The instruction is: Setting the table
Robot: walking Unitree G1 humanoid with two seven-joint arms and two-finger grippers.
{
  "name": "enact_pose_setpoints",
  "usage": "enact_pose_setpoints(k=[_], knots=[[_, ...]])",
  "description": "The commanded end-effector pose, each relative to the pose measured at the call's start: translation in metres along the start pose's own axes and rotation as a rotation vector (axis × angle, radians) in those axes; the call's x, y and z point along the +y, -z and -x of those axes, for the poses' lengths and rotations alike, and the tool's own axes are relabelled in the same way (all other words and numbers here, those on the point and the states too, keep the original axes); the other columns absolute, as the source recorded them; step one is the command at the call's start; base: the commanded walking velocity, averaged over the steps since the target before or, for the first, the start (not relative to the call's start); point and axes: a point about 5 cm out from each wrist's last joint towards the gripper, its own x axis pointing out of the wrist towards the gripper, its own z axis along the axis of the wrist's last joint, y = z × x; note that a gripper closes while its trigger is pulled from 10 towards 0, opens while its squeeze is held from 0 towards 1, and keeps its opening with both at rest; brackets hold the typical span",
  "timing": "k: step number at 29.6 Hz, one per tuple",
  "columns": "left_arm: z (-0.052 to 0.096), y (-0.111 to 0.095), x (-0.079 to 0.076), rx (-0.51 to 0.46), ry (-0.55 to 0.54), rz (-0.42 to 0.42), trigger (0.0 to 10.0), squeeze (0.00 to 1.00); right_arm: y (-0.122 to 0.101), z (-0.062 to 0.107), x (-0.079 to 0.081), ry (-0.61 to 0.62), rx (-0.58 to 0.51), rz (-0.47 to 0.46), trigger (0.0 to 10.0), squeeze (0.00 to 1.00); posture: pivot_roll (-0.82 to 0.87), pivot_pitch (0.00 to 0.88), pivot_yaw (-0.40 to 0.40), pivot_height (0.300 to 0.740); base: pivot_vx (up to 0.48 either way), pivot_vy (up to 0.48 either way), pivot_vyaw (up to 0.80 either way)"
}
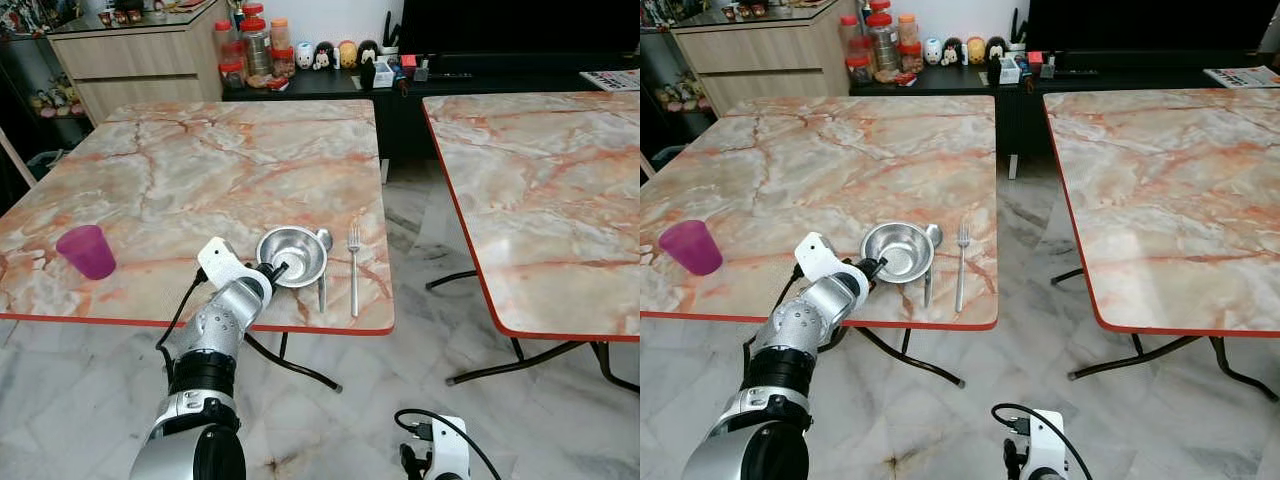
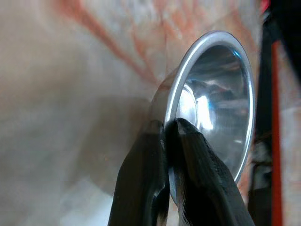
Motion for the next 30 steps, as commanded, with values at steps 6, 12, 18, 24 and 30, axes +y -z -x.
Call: enact_pose_setpoints(k=[6, 12, 18, 24, 30], knots=[[0.008, -0.03, 0.007, -0.192, 0.074, 0.043, 0.0, 0.0, -0.005, -0.001, -0.002, -0.007, -0.005, 0.02, 10.0, 0.0, 0.01, 0.0, 0.048, 0.727, 0.0, 0.0, 0.0], [0.018, -0.041, 0.018, -0.421, 0.031, -0.476, 9.6, 0.0, -0.006, -0.001, -0.005, -0.004, -0.006, 0.03, 10.0, 0.0, 0.01, 0.0, 0.041, 0.727, 0.0, 0.0, 0.0], [0.031, -0.052, 0.018, -0.618, 0.046, -0.545, 10.0, 0.0, -0.01, -0.002, -0.004, -0.008, -0.014, 0.037, 10.0, 0.0, 0.01, 0.0, 0.042, 0.727, 0.0, 0.0, 0.0], [0.031, -0.052, 0.011, -0.68, 0.088, -0.603, 10.0, 0.0, -0.018, -0.003, -0.002, -0.015, -0.038, 0.032, 10.0, 0.0, 0.0, 0.0, 0.04, 0.727, 0.0, 0.0, 0.0], [0.03, -0.031, 0.001, -0.723, 0.159, -0.755, 10.0, 0.0, -0.023, -0.004, -0.001, -0.027, -0.054, 0.045, 10.0, 0.0, 0.03, 0.0, 0.02, 0.727, 0.0, 0.0, 0.0]])
